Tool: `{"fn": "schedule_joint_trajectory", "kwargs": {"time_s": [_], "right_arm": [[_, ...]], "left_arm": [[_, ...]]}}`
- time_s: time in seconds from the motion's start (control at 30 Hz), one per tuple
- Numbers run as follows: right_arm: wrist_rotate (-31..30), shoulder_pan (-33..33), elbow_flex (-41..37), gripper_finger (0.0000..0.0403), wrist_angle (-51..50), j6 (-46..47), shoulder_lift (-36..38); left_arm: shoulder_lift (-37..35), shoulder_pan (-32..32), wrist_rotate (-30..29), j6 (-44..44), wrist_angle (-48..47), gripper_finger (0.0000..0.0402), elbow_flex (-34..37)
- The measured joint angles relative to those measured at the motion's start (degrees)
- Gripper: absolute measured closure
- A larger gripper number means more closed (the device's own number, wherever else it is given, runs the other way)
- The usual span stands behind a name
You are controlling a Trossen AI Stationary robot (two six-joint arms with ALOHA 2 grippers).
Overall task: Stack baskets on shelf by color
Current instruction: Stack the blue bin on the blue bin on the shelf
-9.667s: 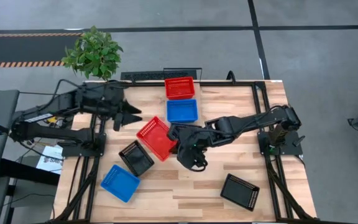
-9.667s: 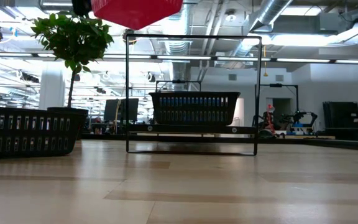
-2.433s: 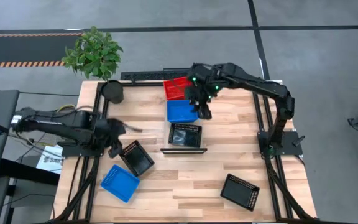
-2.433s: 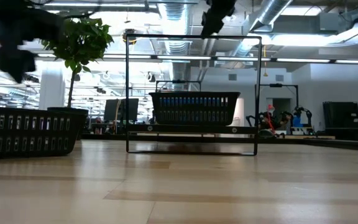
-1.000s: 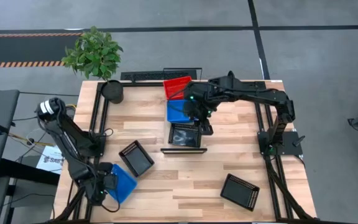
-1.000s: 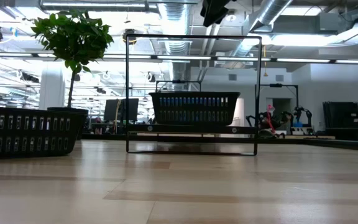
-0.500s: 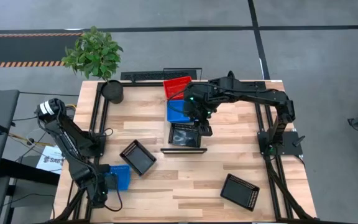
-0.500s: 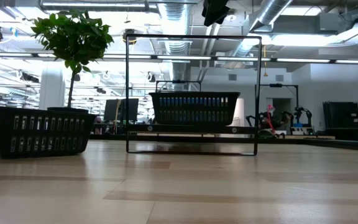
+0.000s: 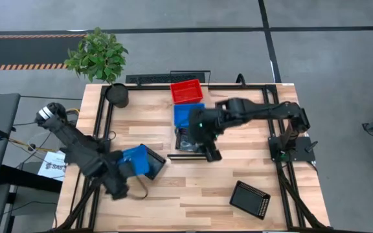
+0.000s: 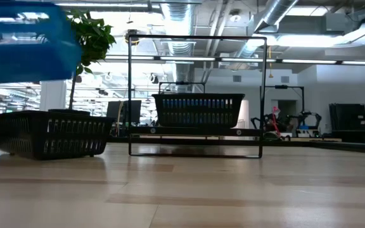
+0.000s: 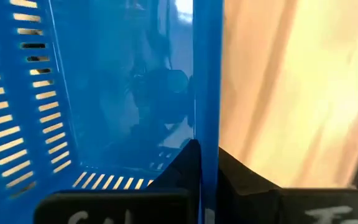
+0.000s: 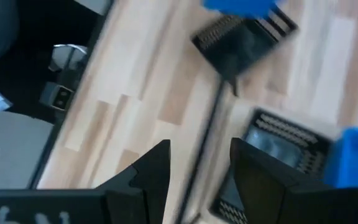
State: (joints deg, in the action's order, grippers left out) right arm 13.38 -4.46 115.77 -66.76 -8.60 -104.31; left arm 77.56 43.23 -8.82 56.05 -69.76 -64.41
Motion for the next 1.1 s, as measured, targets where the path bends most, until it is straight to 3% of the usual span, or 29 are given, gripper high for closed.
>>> {"fn": "schedule_joint_trajectory", "kwargs": {"time_s": [0.33,0.57,0.8,1.1], "right_arm": [[-18.5,-11.4,-0.7,0.0217,7.7,-4.4,0.0],[-24.3,-12.0,-4.0,0.0217,12.1,-4.8,0.0],[-29.0,-11.1,-4.6,0.0227,14.0,-6.4,-0.1],[-29.0,-9.7,-4.6,0.0241,19.4,-15.9,-0.1]], "left_arm": [[0.0,-19.7,-10.2,-35.0,2.2,0.0401,-3.4],[0.0,-29.2,-10.8,-51.0,18.1,0.0401,-3.4],[0.0,-33.7,-8.6,-54.2,22.1,0.0401,-3.4],[0.2,-35.9,-4.9,-53.9,24.2,0.0401,-3.4]]}}
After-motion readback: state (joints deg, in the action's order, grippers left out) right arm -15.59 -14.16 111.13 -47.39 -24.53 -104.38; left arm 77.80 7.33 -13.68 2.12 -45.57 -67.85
